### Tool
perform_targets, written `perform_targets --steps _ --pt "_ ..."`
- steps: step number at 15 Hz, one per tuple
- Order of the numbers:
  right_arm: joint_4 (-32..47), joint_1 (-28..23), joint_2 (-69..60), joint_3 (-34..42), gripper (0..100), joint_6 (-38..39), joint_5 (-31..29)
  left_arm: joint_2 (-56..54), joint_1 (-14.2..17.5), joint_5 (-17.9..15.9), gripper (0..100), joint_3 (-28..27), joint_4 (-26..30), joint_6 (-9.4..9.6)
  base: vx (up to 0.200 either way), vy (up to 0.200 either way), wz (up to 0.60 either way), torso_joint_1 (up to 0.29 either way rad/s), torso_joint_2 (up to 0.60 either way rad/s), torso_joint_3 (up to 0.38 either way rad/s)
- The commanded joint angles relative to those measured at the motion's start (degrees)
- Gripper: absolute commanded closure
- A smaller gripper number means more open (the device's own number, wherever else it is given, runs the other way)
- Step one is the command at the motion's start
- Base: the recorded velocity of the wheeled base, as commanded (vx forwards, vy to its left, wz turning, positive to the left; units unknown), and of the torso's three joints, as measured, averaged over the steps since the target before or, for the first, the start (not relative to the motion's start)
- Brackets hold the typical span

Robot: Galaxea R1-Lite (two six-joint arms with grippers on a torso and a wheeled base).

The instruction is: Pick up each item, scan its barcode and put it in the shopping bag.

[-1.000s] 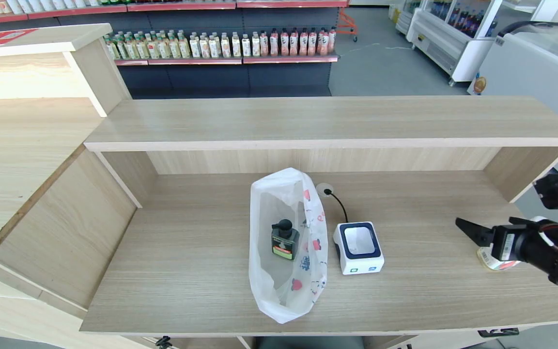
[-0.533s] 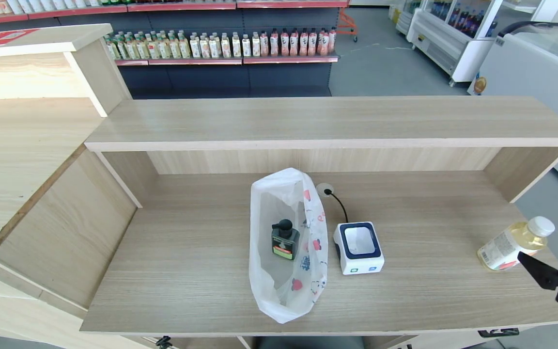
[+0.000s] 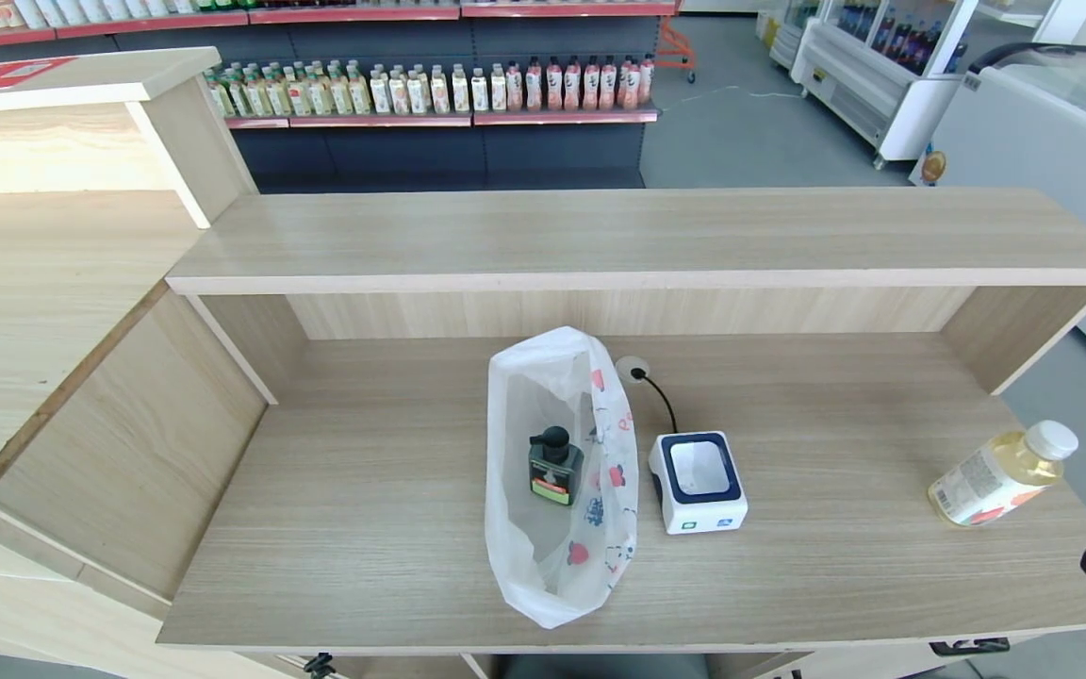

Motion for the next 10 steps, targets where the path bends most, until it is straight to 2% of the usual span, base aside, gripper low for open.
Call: perform_targets --steps 1,5,10 --pt "0.54 0.29 -1.28 -1.97 0 -0.03 0.13 -0.02 0.02 -0.01 0 0.01 0.02 -0.06 0.0 -0.2 0.0 -0.002 0.0 0.002" --pt "0.62 0.29 0.92 -2.49 0 0.05 1.98 -0.02 0.02 -0.01 0 0.01 0.02 -0.06 0.0 -0.2 0.0 0.002 0.0 0.004" --pt "1.33 0.37 5.93 -3.02 0 0.05 2.68 -0.02 0.02 0.07 0 0.01 0.02 -0.15 -0.2 -0.2 0.0 0.005 0.0 0.003"
